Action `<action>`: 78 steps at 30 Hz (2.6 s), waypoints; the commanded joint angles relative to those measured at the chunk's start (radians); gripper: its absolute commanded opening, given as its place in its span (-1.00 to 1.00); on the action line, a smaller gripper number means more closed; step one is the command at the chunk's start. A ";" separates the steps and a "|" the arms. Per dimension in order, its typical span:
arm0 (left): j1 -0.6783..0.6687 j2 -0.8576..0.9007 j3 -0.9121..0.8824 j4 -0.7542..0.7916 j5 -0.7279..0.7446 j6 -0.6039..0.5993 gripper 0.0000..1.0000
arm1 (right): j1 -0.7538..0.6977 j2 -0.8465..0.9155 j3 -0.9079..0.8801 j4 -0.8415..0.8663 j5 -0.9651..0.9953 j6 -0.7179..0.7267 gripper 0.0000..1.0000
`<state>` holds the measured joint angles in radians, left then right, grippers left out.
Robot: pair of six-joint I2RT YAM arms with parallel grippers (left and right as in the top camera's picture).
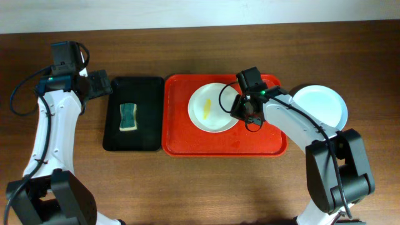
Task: Clean dirty plates on tray and stack at the side
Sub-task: 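Grip the white plate rim with the right gripper and drag it left, then hold the white plate rim steady with the right gripper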
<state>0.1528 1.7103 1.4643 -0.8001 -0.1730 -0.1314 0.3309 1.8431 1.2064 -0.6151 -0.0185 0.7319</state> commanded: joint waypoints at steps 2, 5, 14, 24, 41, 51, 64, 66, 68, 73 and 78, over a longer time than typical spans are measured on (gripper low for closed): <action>0.003 -0.005 0.006 0.002 -0.008 -0.005 0.99 | 0.003 0.011 -0.006 0.003 0.031 -0.054 -0.68; 0.003 -0.005 0.006 0.002 -0.008 -0.005 0.99 | 0.003 0.011 -0.006 -0.002 0.031 -0.156 0.43; 0.003 -0.005 0.006 0.002 -0.007 -0.005 0.99 | 0.001 0.011 -0.006 0.010 0.028 -0.491 0.77; 0.003 -0.005 0.006 0.002 -0.008 -0.005 0.99 | 0.001 0.011 -0.006 0.040 0.031 -0.515 0.89; 0.003 -0.005 0.006 0.002 -0.007 -0.005 0.99 | -0.025 -0.002 0.029 -0.044 0.040 -0.492 -0.14; 0.003 -0.005 0.006 0.002 -0.008 -0.005 0.99 | -0.030 0.018 0.025 -0.016 0.016 -0.489 -0.11; 0.002 -0.005 0.006 0.002 -0.007 -0.005 0.99 | -0.032 0.095 0.021 0.055 0.017 -0.488 -0.47; 0.003 -0.005 0.006 0.002 -0.008 -0.005 0.99 | -0.032 0.098 0.020 0.063 0.024 -0.488 -0.63; 0.003 -0.005 0.006 0.002 -0.007 -0.005 0.99 | -0.032 0.103 0.020 0.078 0.027 -0.474 -0.67; 0.003 -0.005 0.006 0.002 -0.007 -0.005 0.99 | -0.049 0.106 0.020 0.096 0.034 -0.443 -0.70; 0.003 -0.005 0.006 0.002 -0.007 -0.005 0.99 | -0.058 0.109 0.020 0.096 0.031 -0.435 -0.92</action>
<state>0.1528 1.7103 1.4643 -0.8001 -0.1730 -0.1314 0.2813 1.9350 1.2331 -0.5213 -0.0013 0.2852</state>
